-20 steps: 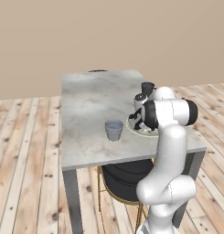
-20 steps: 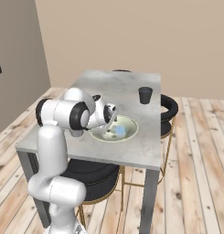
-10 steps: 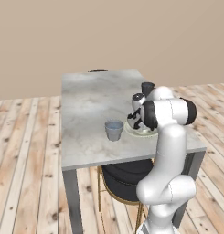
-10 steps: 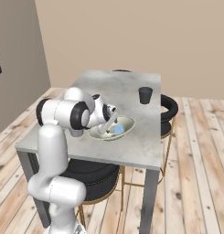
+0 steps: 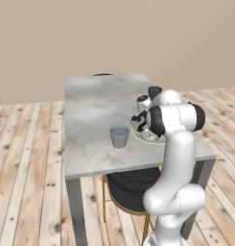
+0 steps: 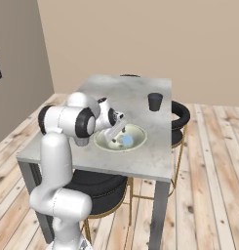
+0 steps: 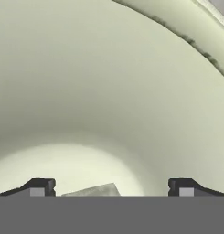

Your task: There are four ice cubes in the ice bowl. Place two ice cubes in each glass of water.

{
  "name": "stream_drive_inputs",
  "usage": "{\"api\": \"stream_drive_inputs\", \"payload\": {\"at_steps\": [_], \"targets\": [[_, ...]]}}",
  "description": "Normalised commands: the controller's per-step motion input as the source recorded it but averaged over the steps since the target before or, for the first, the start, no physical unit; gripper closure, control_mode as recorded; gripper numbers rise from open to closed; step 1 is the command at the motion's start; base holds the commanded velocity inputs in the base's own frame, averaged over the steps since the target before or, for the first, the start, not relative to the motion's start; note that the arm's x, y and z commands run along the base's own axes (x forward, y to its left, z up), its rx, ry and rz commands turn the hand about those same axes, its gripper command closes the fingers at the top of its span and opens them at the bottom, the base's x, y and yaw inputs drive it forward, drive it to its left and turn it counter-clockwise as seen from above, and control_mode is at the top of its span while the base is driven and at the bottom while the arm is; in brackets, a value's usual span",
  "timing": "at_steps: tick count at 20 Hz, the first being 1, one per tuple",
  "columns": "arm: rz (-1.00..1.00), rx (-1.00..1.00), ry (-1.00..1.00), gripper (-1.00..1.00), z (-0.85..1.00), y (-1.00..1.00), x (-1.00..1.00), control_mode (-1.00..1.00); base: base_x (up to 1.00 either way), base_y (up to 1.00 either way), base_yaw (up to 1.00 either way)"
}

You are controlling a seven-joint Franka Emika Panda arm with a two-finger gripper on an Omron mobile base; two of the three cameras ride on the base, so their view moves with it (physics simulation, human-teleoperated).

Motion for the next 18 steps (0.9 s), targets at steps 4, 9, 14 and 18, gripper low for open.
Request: {"api": "stream_drive_inputs", "payload": {"at_steps": [4, 9, 14, 18], "targets": [[-0.02, 0.00, 0.02, -1.00, 0.00, 0.00, -0.27, -1.00, 0.00, 0.00, 0.00], [-0.01, 0.00, 0.00, -1.00, 0.00, -0.06, -0.11, -1.00, 0.00, 0.00, 0.00], [0.00, 0.00, 0.00, -1.00, -0.01, -0.17, 0.00, -1.00, 0.00, 0.00, 0.00], [0.00, 0.00, 0.00, -1.00, -0.21, -0.05, 0.00, -1.00, 0.00, 0.00, 0.00]]}}
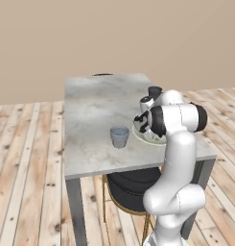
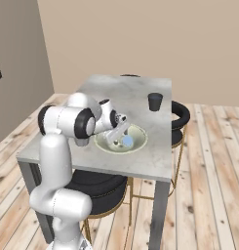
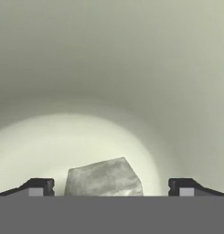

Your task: There are four ice cubes in the ice bowl. Place two ice cubes in each glass of water.

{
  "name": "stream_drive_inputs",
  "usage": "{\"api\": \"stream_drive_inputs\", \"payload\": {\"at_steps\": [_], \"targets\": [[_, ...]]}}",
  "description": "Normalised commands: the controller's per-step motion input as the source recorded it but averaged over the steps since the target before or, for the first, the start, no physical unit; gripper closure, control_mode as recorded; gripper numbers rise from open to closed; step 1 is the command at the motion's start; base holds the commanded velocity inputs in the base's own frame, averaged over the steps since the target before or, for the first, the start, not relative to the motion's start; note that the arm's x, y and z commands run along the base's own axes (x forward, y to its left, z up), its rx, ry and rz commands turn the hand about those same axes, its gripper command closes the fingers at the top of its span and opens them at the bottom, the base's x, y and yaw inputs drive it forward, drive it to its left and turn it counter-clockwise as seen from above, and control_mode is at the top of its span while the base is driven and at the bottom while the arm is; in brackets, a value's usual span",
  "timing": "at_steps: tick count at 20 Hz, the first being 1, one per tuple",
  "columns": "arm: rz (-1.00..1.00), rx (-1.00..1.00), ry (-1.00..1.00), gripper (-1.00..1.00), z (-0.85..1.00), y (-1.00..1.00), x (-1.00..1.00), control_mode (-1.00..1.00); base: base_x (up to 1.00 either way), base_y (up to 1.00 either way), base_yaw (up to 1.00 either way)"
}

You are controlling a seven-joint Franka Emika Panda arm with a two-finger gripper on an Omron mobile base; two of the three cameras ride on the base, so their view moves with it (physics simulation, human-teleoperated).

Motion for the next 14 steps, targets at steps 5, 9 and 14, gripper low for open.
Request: {"api": "stream_drive_inputs", "payload": {"at_steps": [5, 9, 14], "targets": [[0.00, 0.01, 0.00, -1.00, -0.32, 0.00, 0.00, -1.00, 0.00, 0.00, 0.00], [0.00, 0.03, 0.00, -1.00, -0.28, 0.00, 0.00, -1.00, 0.00, 0.00, 0.00], [0.00, 0.03, 0.00, 1.00, -0.35, 0.00, 0.00, -1.00, 0.00, 0.00, 0.00]]}}
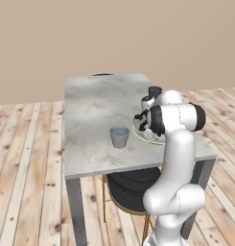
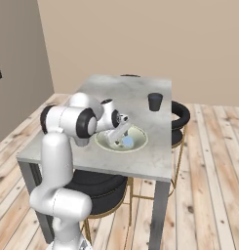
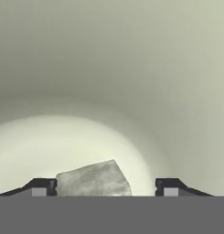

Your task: There are four ice cubes in the ice bowl. Place two ice cubes in each glass of water.

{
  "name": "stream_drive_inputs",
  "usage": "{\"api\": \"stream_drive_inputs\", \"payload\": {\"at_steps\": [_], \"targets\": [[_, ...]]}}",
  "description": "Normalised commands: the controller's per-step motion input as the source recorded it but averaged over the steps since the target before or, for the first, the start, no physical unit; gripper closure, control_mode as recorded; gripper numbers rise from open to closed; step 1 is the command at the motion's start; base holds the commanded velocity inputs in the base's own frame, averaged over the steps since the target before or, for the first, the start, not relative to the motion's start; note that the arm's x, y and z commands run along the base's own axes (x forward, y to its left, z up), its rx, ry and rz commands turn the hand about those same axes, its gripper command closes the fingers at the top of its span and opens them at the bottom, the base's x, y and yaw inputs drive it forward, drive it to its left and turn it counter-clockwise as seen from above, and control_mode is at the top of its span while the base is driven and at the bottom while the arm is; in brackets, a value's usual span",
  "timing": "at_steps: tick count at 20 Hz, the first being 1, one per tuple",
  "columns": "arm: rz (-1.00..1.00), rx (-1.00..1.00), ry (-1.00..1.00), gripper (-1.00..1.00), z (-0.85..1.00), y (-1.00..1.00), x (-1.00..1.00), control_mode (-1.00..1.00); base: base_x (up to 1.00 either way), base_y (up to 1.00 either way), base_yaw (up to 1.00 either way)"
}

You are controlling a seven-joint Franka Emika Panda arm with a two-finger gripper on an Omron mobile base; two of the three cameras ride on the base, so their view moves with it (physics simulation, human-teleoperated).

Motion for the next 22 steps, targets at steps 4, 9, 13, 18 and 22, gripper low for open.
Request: {"api": "stream_drive_inputs", "payload": {"at_steps": [4, 9, 13, 18, 22], "targets": [[0.00, 0.03, 0.00, 1.00, -0.47, 0.00, -0.11, -1.00, 0.00, 0.00, 0.00], [0.00, 0.00, 0.00, 1.00, -0.44, 0.00, -0.31, -1.00, 0.00, 0.00, 0.00], [0.00, 0.01, -0.08, 1.00, -0.15, 0.00, -0.52, -1.00, 0.00, 0.00, 0.00], [0.00, 0.00, -0.30, 1.00, 0.15, 0.00, -0.61, -1.00, 0.00, 0.00, 0.00], [0.00, 0.01, -0.26, 1.00, 0.40, 0.02, -0.38, -1.00, 0.00, 0.00, 0.00]]}}
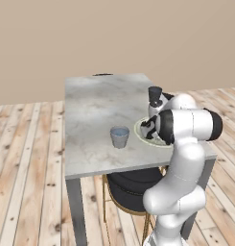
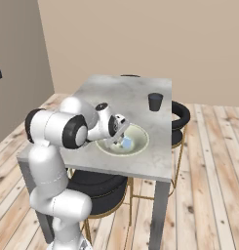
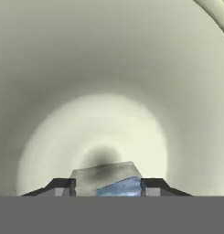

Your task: There are four ice cubes in the ice bowl. Place two ice cubes in each glass of water.

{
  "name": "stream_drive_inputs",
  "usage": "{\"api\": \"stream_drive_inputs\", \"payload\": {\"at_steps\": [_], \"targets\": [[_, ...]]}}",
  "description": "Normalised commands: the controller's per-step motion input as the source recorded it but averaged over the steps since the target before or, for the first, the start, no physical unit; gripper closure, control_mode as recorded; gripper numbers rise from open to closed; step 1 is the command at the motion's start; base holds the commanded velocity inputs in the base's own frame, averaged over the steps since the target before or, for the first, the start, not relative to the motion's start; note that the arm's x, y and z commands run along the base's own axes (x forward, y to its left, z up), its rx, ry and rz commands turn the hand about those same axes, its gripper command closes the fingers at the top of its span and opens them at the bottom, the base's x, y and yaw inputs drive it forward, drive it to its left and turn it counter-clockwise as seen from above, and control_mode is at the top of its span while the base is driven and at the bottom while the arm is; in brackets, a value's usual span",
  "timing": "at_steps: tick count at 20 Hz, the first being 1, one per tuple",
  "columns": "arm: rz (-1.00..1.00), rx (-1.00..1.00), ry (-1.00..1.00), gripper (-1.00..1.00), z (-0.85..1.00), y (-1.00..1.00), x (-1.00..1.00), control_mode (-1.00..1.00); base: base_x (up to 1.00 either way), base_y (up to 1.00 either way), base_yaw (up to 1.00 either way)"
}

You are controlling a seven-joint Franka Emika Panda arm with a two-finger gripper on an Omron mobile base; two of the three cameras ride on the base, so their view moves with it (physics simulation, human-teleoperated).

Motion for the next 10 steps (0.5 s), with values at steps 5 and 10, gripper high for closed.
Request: {"api": "stream_drive_inputs", "payload": {"at_steps": [5, 10], "targets": [[0.00, 0.03, -0.31, 1.00, 0.74, 0.10, -0.26, -1.00, 0.00, 0.00, 0.00], [0.00, 0.05, -0.26, 1.00, 0.85, 0.01, -0.44, -1.00, 0.00, 0.00, 0.00]]}}
